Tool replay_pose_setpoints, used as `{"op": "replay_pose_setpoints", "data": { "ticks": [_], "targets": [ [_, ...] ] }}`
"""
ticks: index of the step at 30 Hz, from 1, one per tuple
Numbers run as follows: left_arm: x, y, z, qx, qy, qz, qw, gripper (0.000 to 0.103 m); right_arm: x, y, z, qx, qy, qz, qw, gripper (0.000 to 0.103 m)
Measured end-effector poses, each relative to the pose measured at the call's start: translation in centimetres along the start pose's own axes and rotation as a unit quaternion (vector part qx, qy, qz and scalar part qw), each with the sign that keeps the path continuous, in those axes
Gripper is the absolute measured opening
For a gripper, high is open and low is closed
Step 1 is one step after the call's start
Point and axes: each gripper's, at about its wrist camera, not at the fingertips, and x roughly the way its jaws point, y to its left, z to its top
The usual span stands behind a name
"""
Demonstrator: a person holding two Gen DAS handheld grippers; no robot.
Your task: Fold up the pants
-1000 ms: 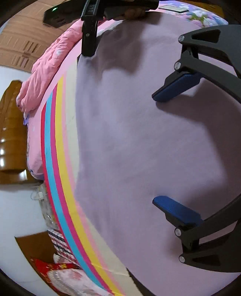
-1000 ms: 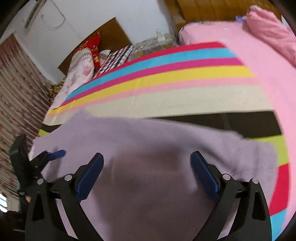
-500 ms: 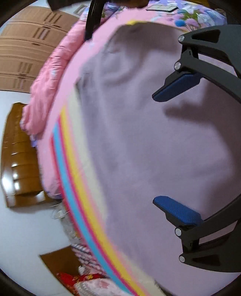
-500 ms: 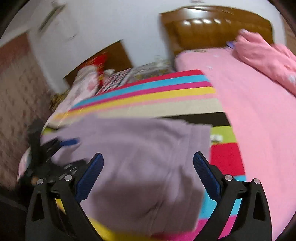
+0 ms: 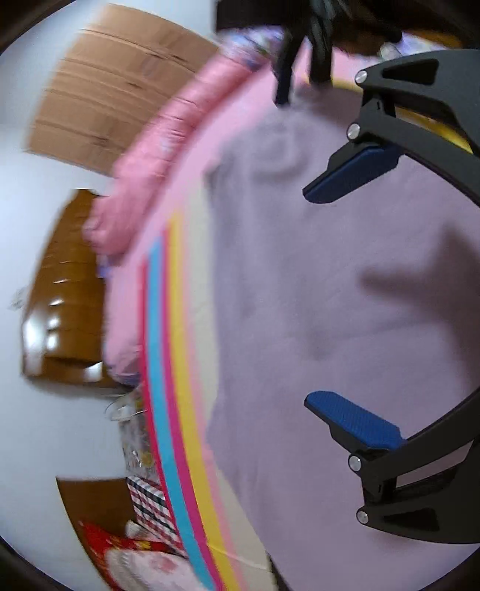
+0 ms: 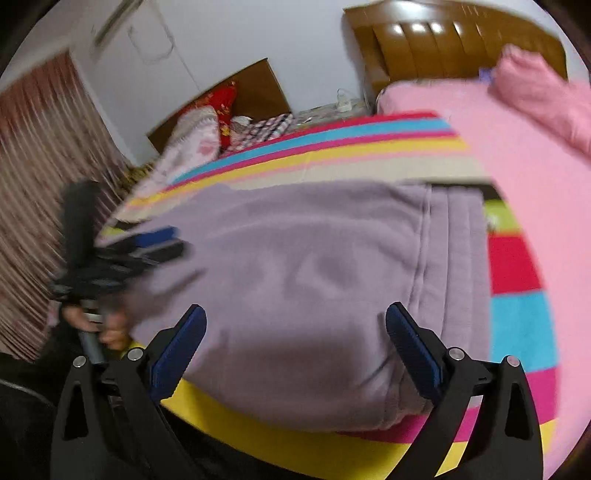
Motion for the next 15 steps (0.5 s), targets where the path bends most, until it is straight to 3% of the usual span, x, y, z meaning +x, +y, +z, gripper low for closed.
{"op": "replay_pose_setpoints", "data": {
  "ticks": [2, 5, 7, 9, 12, 14, 15],
  "targets": [
    [-3.2, 2.6, -0.8, -0.041, -0.035, 0.006, 0.9985, 0.101, 0.6, 2.5, 1.6, -0.051, -0.002, -0.027, 0.998, 0.095],
    [-8.2, 7.6, -3.1, -0.107, -0.073, 0.025, 0.9913, 0.101, 2.2, 7.2, 4.6, -0.122, -0.015, -0.019, 0.992, 0.095],
    [-11.8, 12.2, -5.3, -0.167, -0.091, 0.045, 0.9807, 0.101, 4.1, 11.3, 6.8, -0.164, -0.025, 0.016, 0.986, 0.095],
    [-15.5, 16.9, -7.8, -0.236, -0.114, 0.061, 0.9631, 0.101, 7.0, 15.8, 9.0, -0.204, -0.031, 0.051, 0.977, 0.095],
    [-21.3, 24.5, -12.9, -0.356, -0.158, 0.086, 0.917, 0.101, 10.8, 22.6, 10.1, -0.276, -0.016, 0.097, 0.956, 0.095],
    [-25.3, 29.1, -16.8, -0.43, -0.205, 0.096, 0.8742, 0.101, 15.4, 28.3, 11.2, -0.329, 0.009, 0.143, 0.934, 0.095],
    [-26.4, 30.3, -18.0, -0.448, -0.22, 0.101, 0.8605, 0.101, 16.7, 30.4, 11.3, -0.342, 0.022, 0.16, 0.926, 0.095]
  ]
}}
